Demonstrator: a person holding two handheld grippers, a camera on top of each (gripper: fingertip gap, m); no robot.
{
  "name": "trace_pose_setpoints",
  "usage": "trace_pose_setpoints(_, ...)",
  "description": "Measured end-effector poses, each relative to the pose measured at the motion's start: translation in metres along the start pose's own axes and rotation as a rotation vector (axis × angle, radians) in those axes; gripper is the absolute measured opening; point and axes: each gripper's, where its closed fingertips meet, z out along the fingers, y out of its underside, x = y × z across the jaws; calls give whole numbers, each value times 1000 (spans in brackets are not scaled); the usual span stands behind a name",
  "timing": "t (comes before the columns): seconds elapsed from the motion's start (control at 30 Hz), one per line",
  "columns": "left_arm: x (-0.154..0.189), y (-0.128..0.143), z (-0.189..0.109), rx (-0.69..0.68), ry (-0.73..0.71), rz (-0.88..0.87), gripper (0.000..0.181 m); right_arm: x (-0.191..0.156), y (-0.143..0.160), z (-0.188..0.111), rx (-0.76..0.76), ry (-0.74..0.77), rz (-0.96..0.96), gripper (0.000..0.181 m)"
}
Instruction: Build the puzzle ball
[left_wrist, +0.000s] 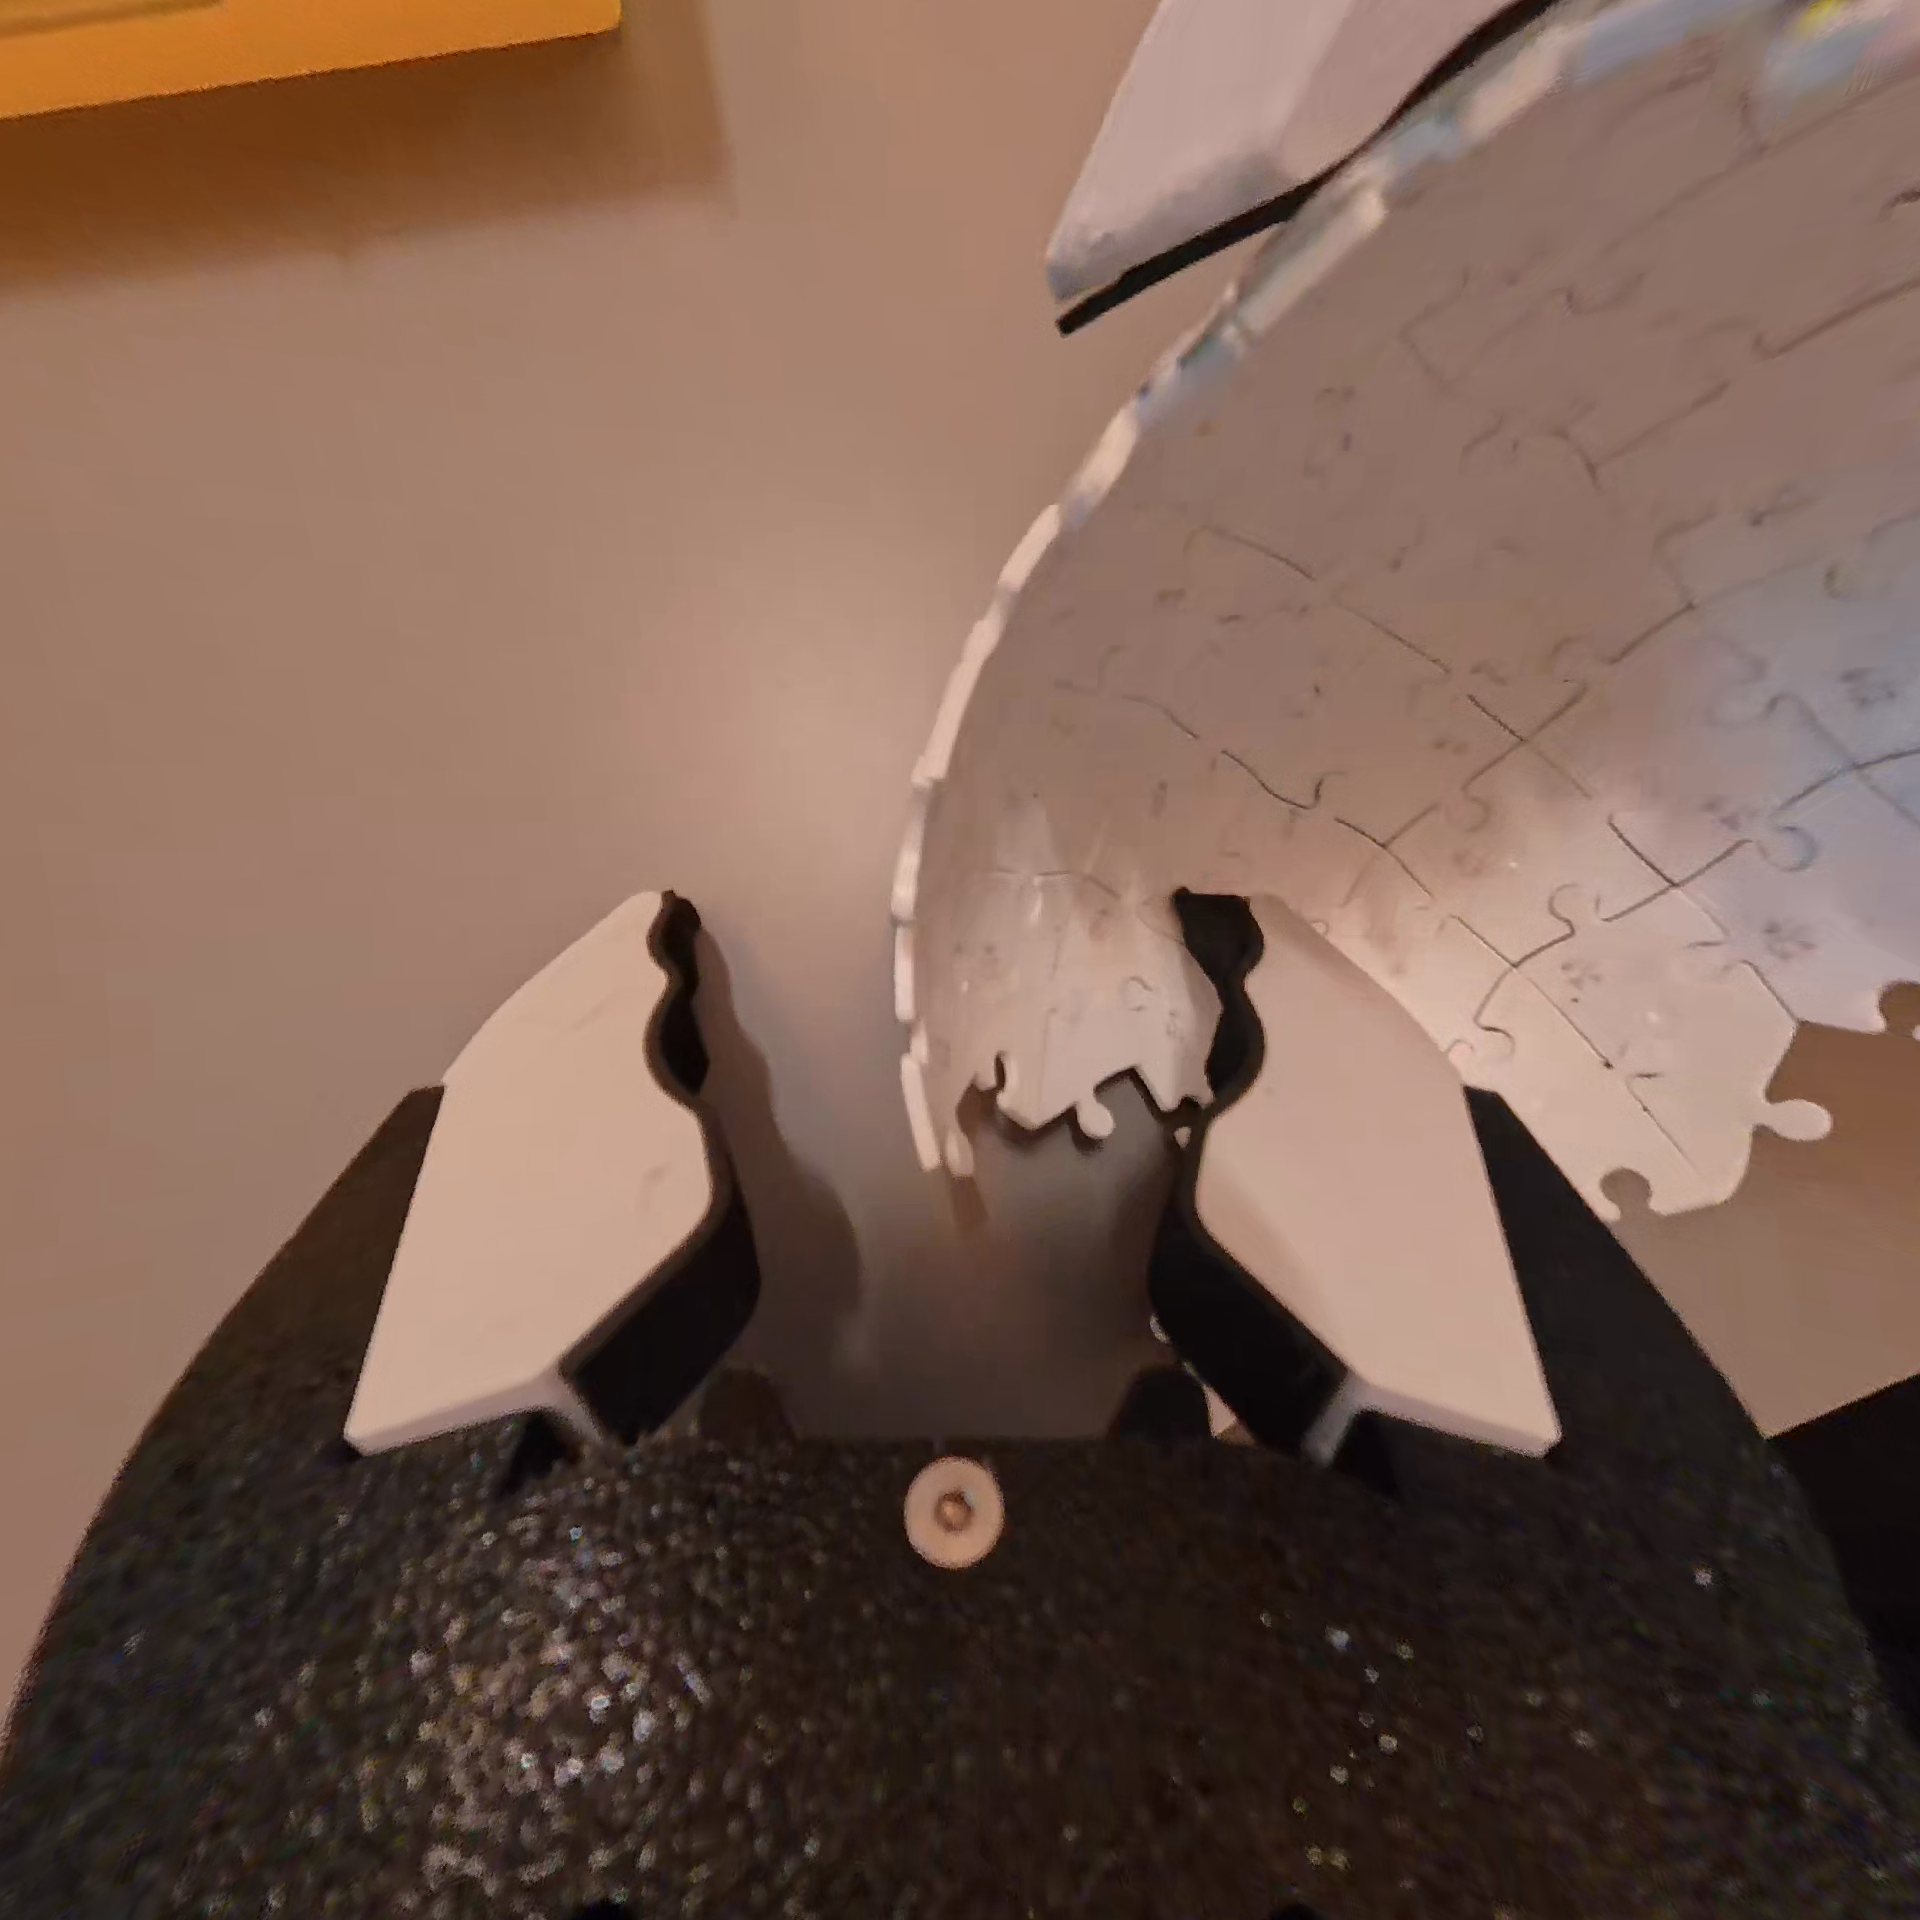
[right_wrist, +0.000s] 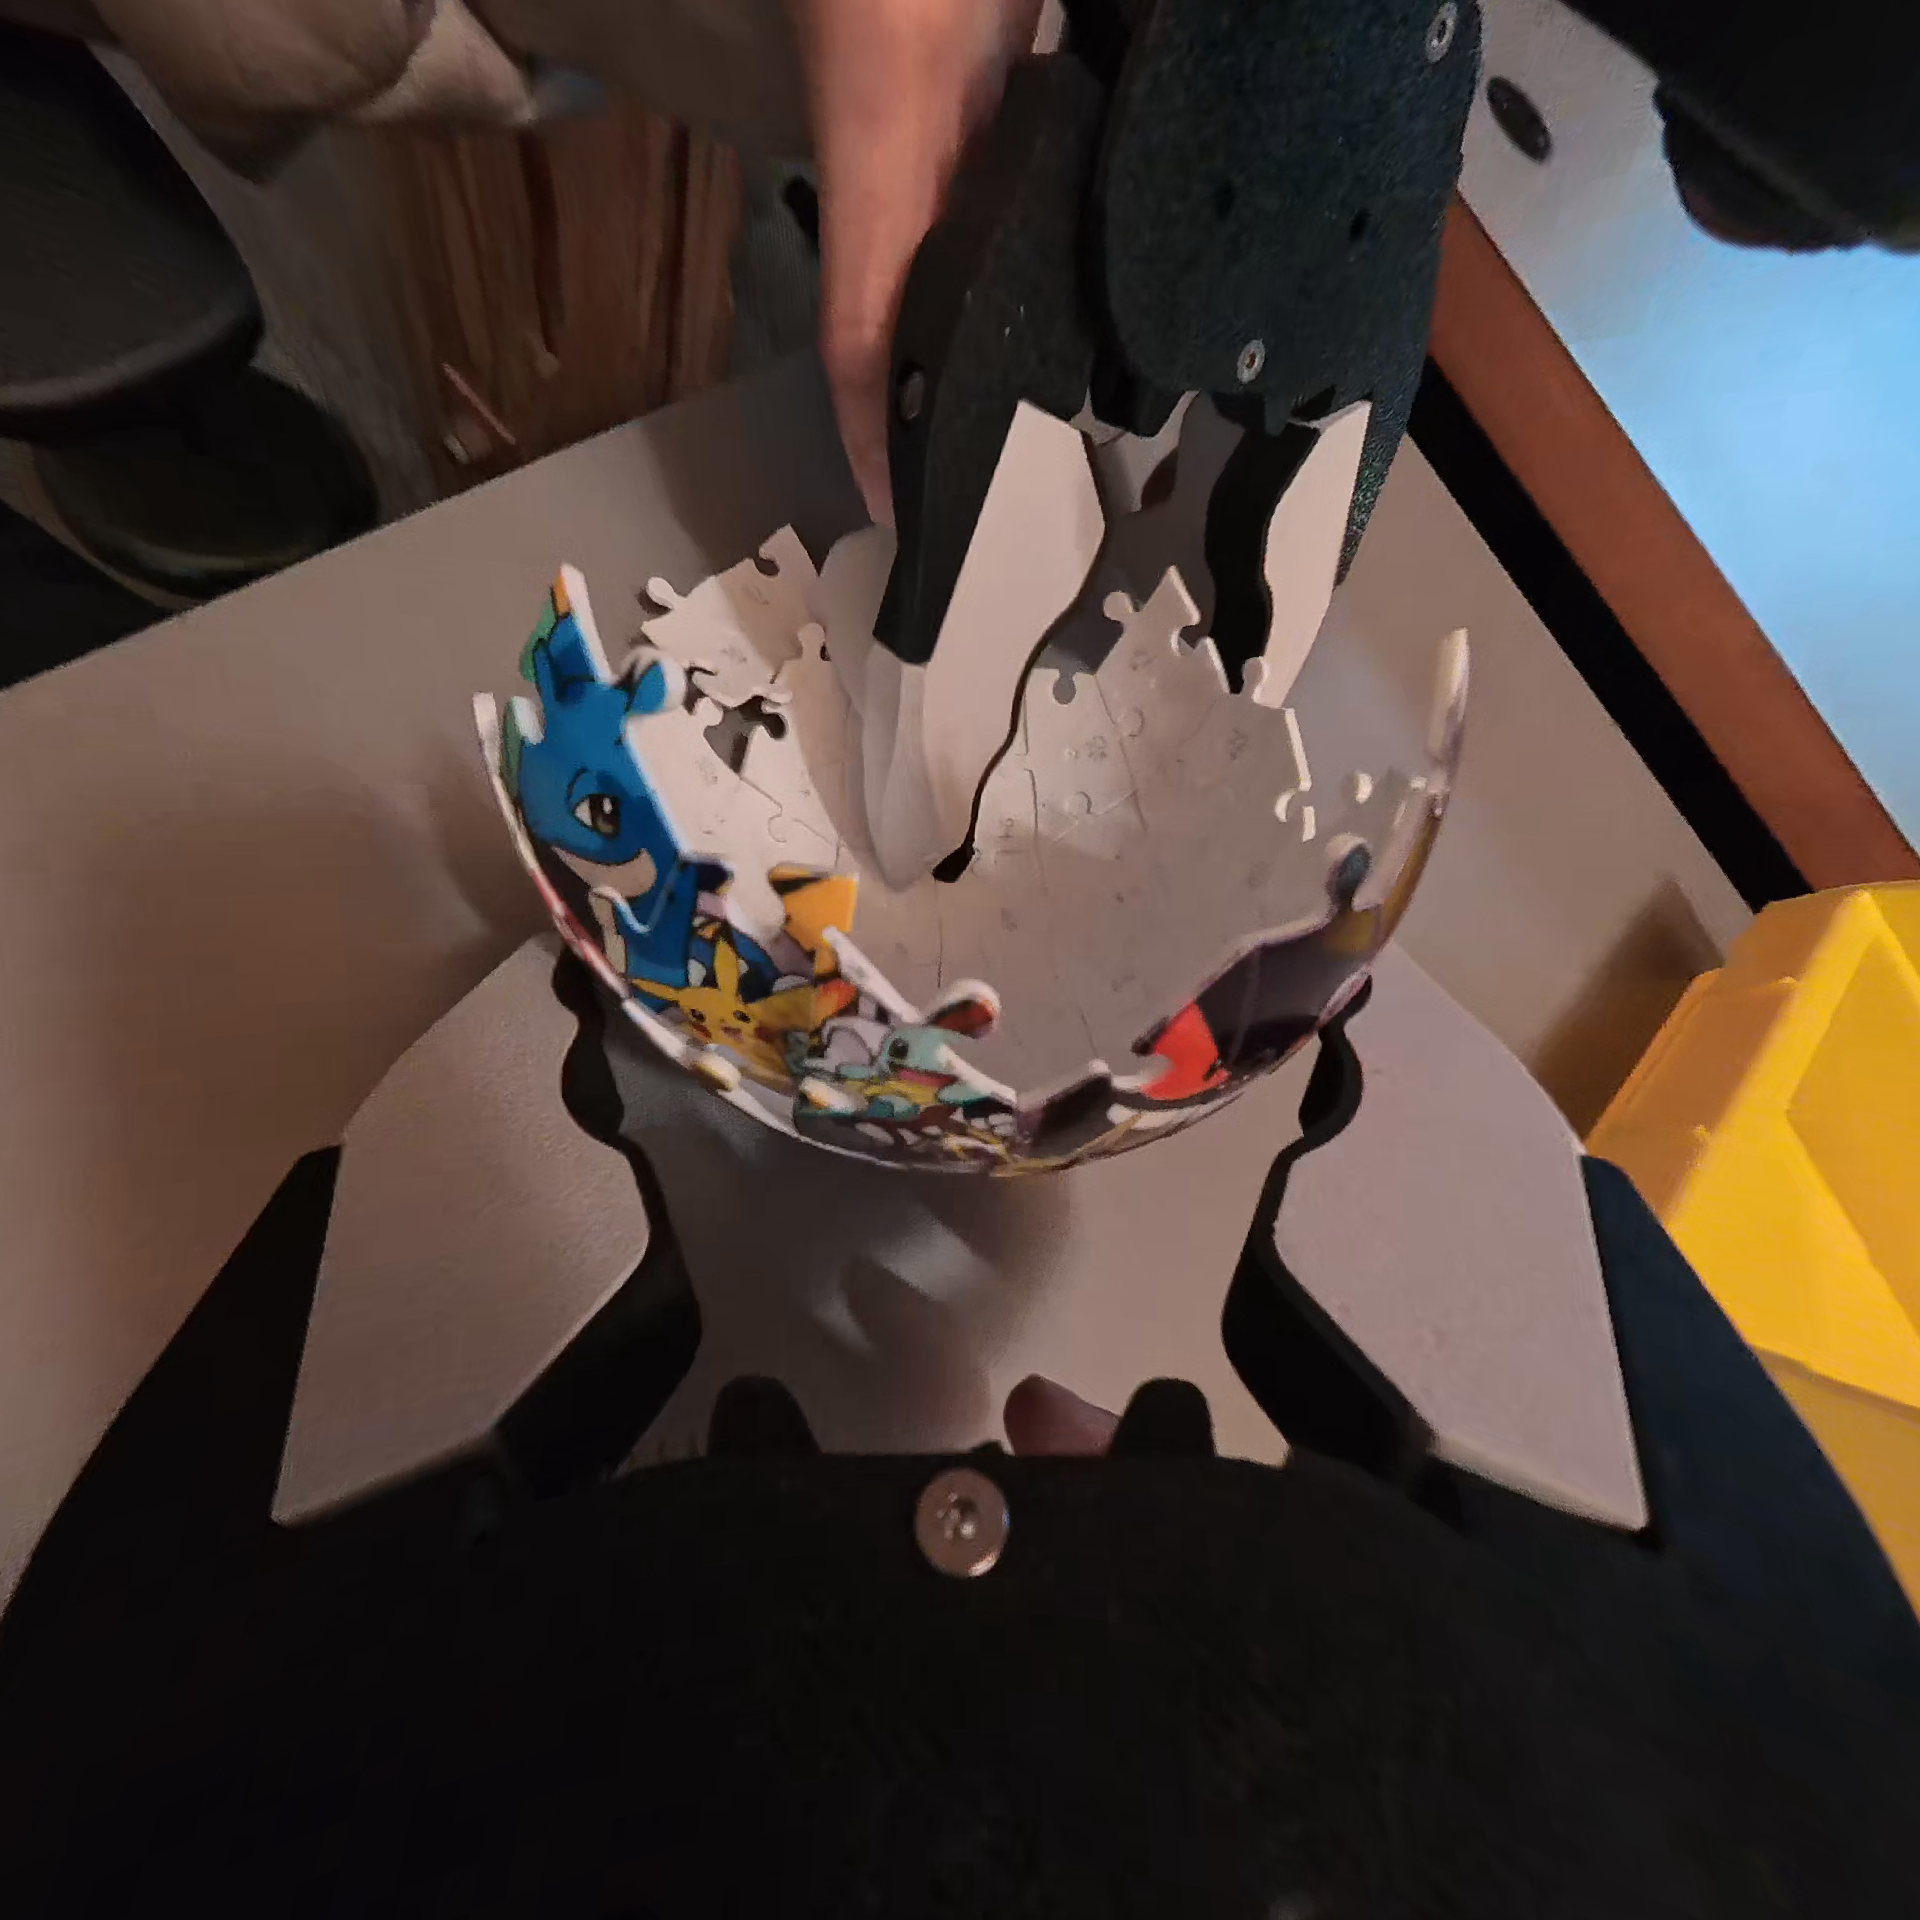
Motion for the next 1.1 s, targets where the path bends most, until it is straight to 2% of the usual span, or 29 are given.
trace_pose_setpoints(0.1,0,0,1,-6,-5,0,95,-3,10,-1,24,-29,42,128)
trace_pose_setpoints(0.2,0,0,1,-2,-7,-1,96,-3,33,0,-22,-41,67,124)
trace_pose_setpoints(0.3,0,-4,4,7,-12,-7,98,4,19,0,102,-10,61,116)
trace_pose_setpoints(0.37,2,-9,7,26,-4,-3,99,7,7,1,180,-6,59,124)
trace_pose_setpoints(0.47,3,-14,11,34,0,-2,101,7,6,3,199,4,64,131)
trace_pose_setpoints(0.73,18,-42,31,35,40,71,109,-1,20,-24,110,212,-37,135)
trace_pose_setpoints(0.9,43,-76,50,33,92,215,116,-12,35,-57,30,412,-87,126)
trace_pose_setpoints(1.1,77,-113,74,52,147,364,119,-28,53,-94,0,549,-32,127)
